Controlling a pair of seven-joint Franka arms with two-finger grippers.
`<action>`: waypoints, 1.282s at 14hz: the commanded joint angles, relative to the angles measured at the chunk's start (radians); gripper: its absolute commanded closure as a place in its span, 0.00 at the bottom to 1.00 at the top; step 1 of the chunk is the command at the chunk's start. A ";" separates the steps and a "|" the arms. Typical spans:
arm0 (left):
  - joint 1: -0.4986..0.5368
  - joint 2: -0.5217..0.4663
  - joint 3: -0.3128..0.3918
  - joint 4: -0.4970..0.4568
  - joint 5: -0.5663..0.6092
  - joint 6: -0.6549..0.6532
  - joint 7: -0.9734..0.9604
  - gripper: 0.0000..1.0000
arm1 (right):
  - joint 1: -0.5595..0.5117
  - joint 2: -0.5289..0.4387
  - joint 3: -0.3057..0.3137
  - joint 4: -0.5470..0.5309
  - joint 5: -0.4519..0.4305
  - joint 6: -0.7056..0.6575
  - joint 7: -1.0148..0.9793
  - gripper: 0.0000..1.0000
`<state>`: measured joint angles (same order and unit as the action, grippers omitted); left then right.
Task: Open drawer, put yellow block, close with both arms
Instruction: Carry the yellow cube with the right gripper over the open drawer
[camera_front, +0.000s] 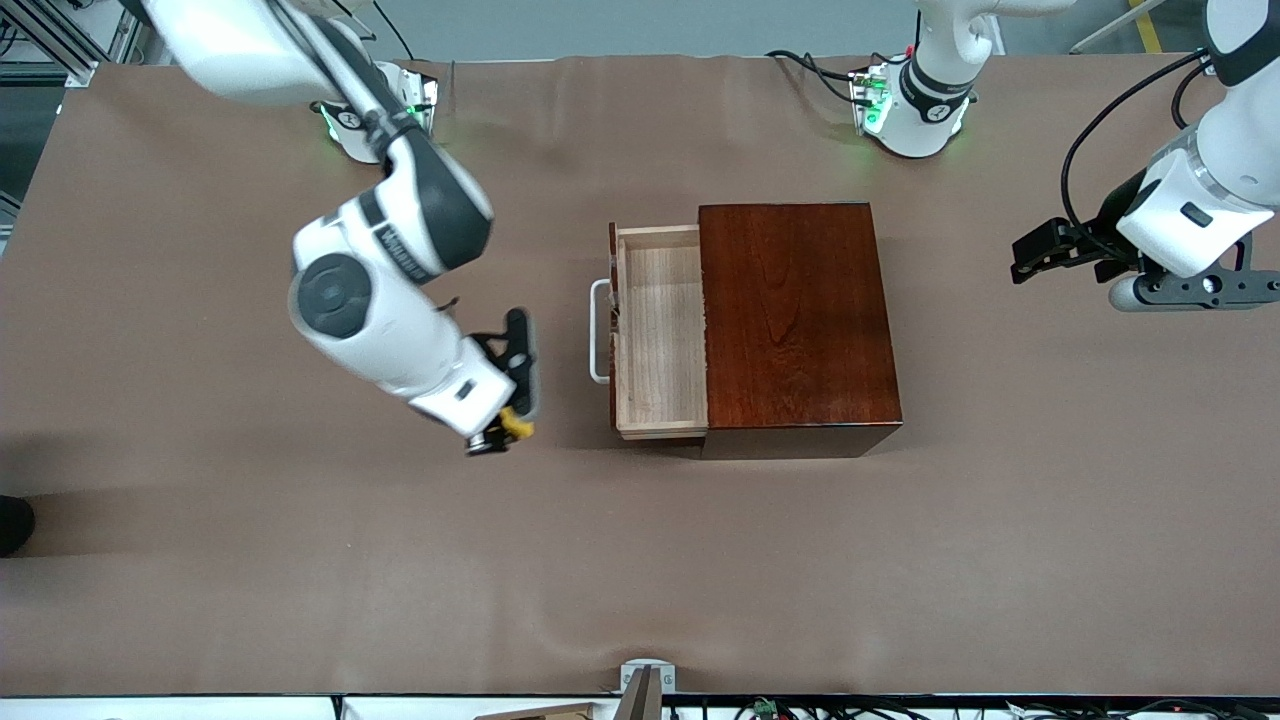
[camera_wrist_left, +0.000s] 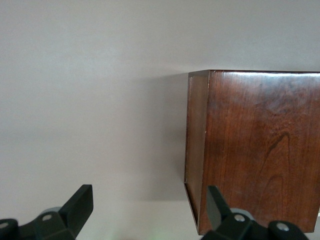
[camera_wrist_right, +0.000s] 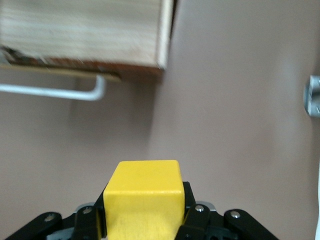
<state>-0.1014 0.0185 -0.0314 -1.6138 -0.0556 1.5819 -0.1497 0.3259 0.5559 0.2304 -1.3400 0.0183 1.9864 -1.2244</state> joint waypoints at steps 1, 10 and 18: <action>0.000 -0.028 -0.008 -0.018 0.019 0.012 0.018 0.00 | 0.073 0.033 -0.014 0.088 -0.055 -0.075 0.058 1.00; 0.003 -0.003 -0.005 0.009 0.040 0.018 -0.002 0.00 | 0.263 0.102 -0.031 0.163 -0.130 -0.087 0.198 1.00; 0.002 -0.003 -0.004 0.023 0.042 0.021 -0.001 0.00 | 0.337 0.153 -0.043 0.162 -0.189 -0.063 0.328 1.00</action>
<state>-0.1018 0.0172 -0.0315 -1.6003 -0.0317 1.6012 -0.1498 0.6483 0.6822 0.1956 -1.2146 -0.1441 1.9219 -0.9368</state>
